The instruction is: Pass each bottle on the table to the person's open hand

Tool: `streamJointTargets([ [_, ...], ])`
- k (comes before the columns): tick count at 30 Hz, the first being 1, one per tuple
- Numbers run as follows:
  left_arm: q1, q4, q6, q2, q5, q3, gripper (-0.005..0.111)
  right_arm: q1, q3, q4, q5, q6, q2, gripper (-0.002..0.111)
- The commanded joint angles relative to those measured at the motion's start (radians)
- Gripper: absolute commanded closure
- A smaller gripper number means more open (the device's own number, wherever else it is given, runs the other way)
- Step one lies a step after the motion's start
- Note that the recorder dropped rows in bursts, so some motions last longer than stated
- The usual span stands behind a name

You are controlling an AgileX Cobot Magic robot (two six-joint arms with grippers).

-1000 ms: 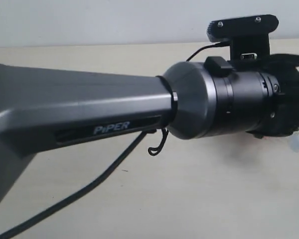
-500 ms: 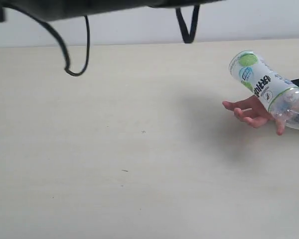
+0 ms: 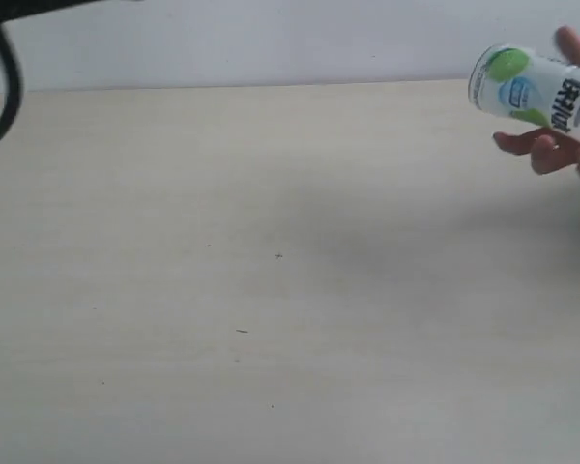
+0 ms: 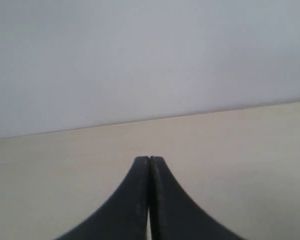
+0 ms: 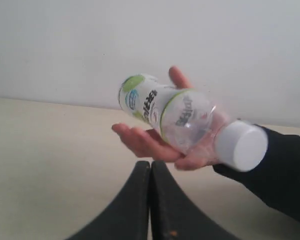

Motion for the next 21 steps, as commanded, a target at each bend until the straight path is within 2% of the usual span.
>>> streamJointTargets([
  [1,-0.003,-0.072,0.07,-0.195,-0.163,0.167,0.107,-0.001,0.001,0.0,-0.013,0.001,-0.003,0.108],
  [4,-0.003,-0.188,0.066,-0.307,-0.173,0.232,0.107,-0.001,0.001,0.0,-0.013,0.001,-0.003,0.108],
  [9,-0.003,-0.441,0.066,-0.43,-0.133,0.248,0.107,-0.001,0.001,0.0,-0.013,0.001,-0.003,0.108],
  [11,-0.003,-0.474,0.066,-0.458,-0.133,0.248,0.107,-0.001,0.001,0.0,-0.013,0.001,-0.003,0.108],
  [21,-0.003,-0.441,0.068,-0.476,-0.161,0.248,0.107,-0.001,0.001,0.0,-0.013,0.001,-0.003,0.108],
])
